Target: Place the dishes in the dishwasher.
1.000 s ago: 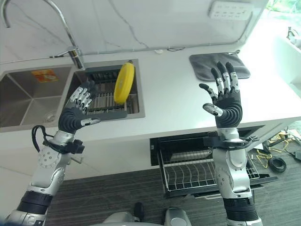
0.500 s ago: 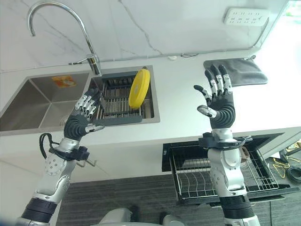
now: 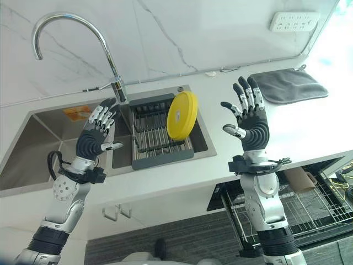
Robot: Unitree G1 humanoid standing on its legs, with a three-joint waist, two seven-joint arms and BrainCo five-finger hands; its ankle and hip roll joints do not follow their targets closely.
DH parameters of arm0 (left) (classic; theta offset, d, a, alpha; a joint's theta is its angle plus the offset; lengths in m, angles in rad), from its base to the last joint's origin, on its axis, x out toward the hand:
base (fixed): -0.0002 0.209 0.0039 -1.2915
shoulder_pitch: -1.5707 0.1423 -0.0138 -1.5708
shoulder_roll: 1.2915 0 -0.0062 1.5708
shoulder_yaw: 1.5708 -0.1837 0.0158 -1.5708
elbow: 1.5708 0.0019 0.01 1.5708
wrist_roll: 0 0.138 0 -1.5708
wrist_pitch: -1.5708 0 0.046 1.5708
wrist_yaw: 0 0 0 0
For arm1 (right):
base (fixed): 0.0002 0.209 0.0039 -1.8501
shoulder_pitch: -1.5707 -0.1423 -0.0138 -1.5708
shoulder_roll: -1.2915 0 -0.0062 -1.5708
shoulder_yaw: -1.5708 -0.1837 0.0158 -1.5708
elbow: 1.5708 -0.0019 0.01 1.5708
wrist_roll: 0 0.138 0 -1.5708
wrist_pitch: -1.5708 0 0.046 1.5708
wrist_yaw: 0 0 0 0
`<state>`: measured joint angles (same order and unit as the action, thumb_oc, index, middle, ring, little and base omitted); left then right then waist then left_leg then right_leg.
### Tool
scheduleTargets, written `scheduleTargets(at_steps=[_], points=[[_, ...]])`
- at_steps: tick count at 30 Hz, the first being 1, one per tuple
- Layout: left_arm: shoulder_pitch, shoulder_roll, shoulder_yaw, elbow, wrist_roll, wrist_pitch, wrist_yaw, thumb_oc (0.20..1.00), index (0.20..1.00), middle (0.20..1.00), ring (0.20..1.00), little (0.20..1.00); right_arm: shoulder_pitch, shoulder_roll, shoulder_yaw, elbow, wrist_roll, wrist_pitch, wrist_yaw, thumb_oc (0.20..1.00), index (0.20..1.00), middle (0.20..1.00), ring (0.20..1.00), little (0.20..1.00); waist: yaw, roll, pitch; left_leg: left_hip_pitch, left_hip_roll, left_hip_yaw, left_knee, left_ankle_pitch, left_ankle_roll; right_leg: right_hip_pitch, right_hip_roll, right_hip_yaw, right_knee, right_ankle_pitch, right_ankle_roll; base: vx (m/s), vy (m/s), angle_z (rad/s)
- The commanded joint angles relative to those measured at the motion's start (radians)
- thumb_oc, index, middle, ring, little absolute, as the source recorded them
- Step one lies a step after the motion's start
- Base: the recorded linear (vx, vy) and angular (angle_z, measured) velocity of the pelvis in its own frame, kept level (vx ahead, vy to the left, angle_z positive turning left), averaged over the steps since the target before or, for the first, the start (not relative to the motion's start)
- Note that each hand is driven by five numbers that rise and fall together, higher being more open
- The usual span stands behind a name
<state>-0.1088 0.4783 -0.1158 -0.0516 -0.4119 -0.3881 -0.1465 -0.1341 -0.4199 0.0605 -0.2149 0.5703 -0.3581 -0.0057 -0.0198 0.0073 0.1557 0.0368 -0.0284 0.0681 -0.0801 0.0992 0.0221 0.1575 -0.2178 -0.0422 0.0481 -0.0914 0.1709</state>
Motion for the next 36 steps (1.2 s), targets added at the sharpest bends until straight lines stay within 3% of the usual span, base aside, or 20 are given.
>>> scheduleTargets(at_steps=[1, 3, 7, 11, 18, 20, 26, 28, 36], points=[[-0.009, -0.012, 0.021, -0.048, 0.010, -0.015, -0.007, 1.000, 1.000, 1.000, 1.000, 1.000, -0.004, -0.025, -0.064, -0.069, 0.025, -0.028, 0.020, 1.000, 1.000, 1.000, 1.000, 1.000, -0.002, 0.039, -0.050, 0.015, 0.079, -0.088, 0.031, -0.100, -0.074, -0.064, 0.111, -0.015, 0.002, 0.005, -0.052, 0.07, 0.064, -0.11], [-0.008, -0.008, 0.018, -0.049, 0.016, -0.014, -0.009, 1.000, 1.000, 1.000, 1.000, 1.000, 0.006, -0.023, -0.068, -0.074, 0.025, -0.019, 0.027, 1.000, 1.000, 1.000, 1.000, 1.000, -0.004, 0.038, -0.051, 0.019, 0.077, -0.084, 0.025, -0.105, -0.069, -0.067, 0.110, -0.014, 0.009, -0.001, -0.050, 0.06, 0.014, -0.11], [0.021, 0.000, 0.033, -0.072, 0.038, -0.024, 0.008, 1.000, 1.000, 1.000, 1.000, 1.000, 0.009, -0.018, -0.062, -0.062, 0.026, 0.011, 0.044, 1.000, 1.000, 1.000, 1.000, 1.000, 0.024, 0.025, -0.043, 0.038, 0.090, -0.019, 0.009, -0.111, -0.066, -0.049, 0.071, -0.112, -0.014, 0.012, -0.032, 0.03, -0.070, -0.15], [0.030, -0.003, 0.031, -0.071, 0.023, -0.030, 0.032, 1.000, 1.000, 1.000, 1.000, 1.000, -0.002, -0.020, -0.050, -0.020, 0.019, 0.032, 0.017, 1.000, 1.000, 1.000, 1.000, 1.000, 0.035, 0.016, -0.034, 0.040, 0.112, 0.005, 0.001, -0.101, -0.079, -0.035, 0.071, -0.141, -0.073, 0.039, -0.035, 0.01, -0.122, -0.39], [0.019, 0.003, -0.005, -0.060, 0.017, -0.037, 0.010, 1.000, 1.000, 1.000, 1.000, 1.000, -0.104, -0.055, -0.019, 0.087, 0.116, 0.106, 0.010, 1.000, 1.000, 1.000, 1.000, 1.000, 0.077, 0.012, -0.040, 0.045, 0.117, -0.025, -0.003, -0.099, -0.093, 0.002, 0.084, -0.174, -0.112, 0.039, -0.051, 0.09, -0.054, 0.08], [0.012, 0.001, -0.014, -0.048, 0.027, -0.032, 0.010, 1.000, 1.000, 1.000, 1.000, 1.000, -0.136, -0.029, -0.001, 0.116, 0.283, 0.161, 0.037, 1.000, 1.000, 1.000, 1.000, 1.000, 0.088, 0.010, -0.041, 0.049, 0.116, -0.031, -0.005, -0.099, -0.093, 0.011, 0.084, -0.183, -0.120, 0.041, -0.053, 0.12, 0.017, 0.04], [-0.004, 0.020, -0.027, -0.041, 0.059, -0.031, 0.005, 1.000, 1.000, 1.000, 1.000, 1.000, -0.182, 0.020, 0.011, 0.198, 0.290, 0.208, 0.010, 1.000, 1.000, 1.000, 1.000, 1.000, 0.111, 0.007, -0.037, 0.046, 0.107, -0.049, -0.007, -0.100, -0.086, 0.017, 0.084, -0.188, -0.134, 0.053, -0.051, 0.13, 0.043, 0.14], [-0.004, 0.028, -0.029, -0.045, 0.064, -0.031, -0.001, 1.000, 1.000, 1.000, 1.000, 1.000, -0.187, 0.026, 0.012, 0.217, 0.370, 0.241, 0.031, 1.000, 1.000, 1.000, 1.000, 1.000, 0.118, 0.005, -0.033, 0.044, 0.104, -0.054, -0.007, -0.101, -0.083, 0.017, 0.084, -0.190, -0.135, 0.055, -0.049, 0.10, 0.028, 0.09], [-0.012, 0.052, -0.038, -0.049, 0.061, -0.031, -0.008, 1.000, 1.000, 1.000, 1.000, 1.000, -0.222, 0.028, 0.008, 0.255, 0.366, 0.209, 0.005, 1.000, 1.000, 1.000, 1.000, 1.000, 0.132, 0.000, -0.011, 0.028, 0.101, -0.057, -0.007, -0.095, -0.078, 0.003, 0.081, -0.184, -0.135, 0.066, -0.043, 0.04, 0.010, 0.07]])
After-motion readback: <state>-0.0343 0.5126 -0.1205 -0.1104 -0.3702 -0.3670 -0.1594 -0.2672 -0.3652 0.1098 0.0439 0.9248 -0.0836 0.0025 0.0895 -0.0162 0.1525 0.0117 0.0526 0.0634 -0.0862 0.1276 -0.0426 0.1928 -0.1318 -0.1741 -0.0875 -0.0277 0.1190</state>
